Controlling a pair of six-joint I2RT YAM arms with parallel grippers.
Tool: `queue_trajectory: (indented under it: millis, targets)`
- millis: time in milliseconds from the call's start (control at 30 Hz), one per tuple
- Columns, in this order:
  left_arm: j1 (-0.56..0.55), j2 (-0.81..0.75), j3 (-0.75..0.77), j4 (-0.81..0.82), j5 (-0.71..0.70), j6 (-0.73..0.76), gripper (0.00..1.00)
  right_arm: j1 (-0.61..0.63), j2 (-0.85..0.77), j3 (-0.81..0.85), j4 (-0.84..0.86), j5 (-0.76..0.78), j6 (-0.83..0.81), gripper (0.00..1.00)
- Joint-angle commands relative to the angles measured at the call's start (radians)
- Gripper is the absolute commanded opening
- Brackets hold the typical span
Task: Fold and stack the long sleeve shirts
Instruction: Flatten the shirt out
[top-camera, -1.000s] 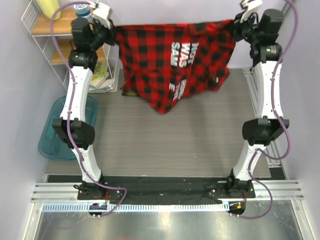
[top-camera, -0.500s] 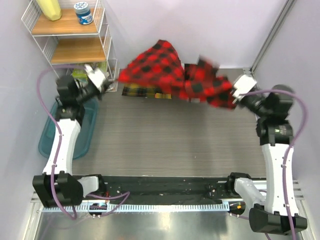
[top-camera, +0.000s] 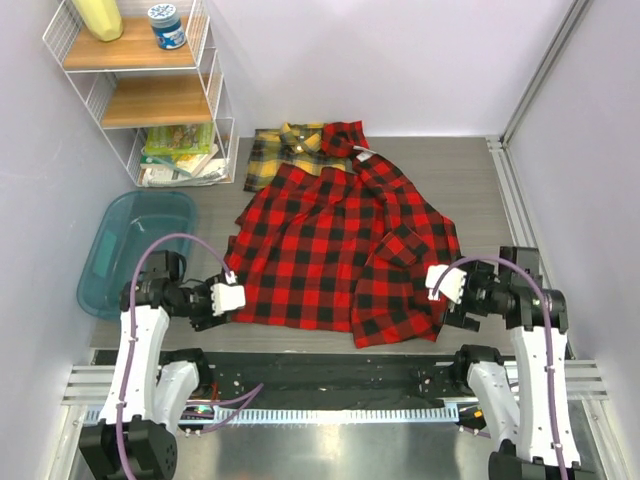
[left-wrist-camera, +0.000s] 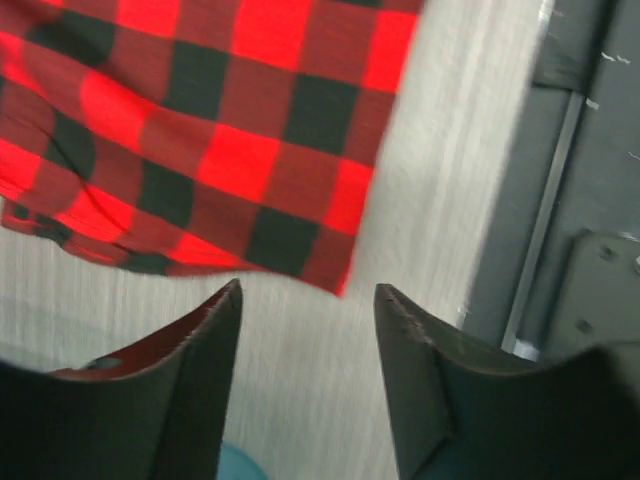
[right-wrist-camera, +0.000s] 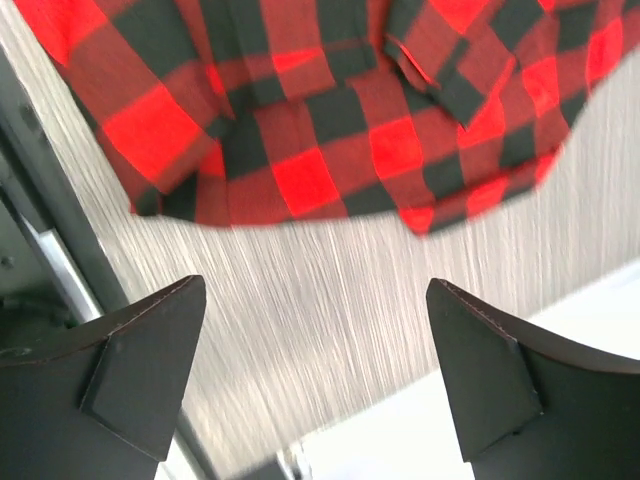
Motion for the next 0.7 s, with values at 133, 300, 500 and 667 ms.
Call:
queue_trajectory:
  millis: [133,300,500,667]
  targets:
    - [-0.045,0.167,0.191,0.12,-0.04,-0.254,0.64,0.002,0.456,0.349,0.082,-0.015,0.443,0.9]
    - [-0.326,0.496,0.343,0.307,-0.326,-0.71,0.42,0.047,0.739,0.477,0.227,0.046,0.839,0.61]
    - [-0.43,0.808,0.464,0.41,-0.505,-0.867,0.35,0.077,0.913,0.405,0.448,0.203,1.008,0.4]
    - [-0.435,0.968,0.446,0.441,-0.653,-0.879,0.3,0.079,1.067,0.354,0.517,0.361,0.994,0.33]
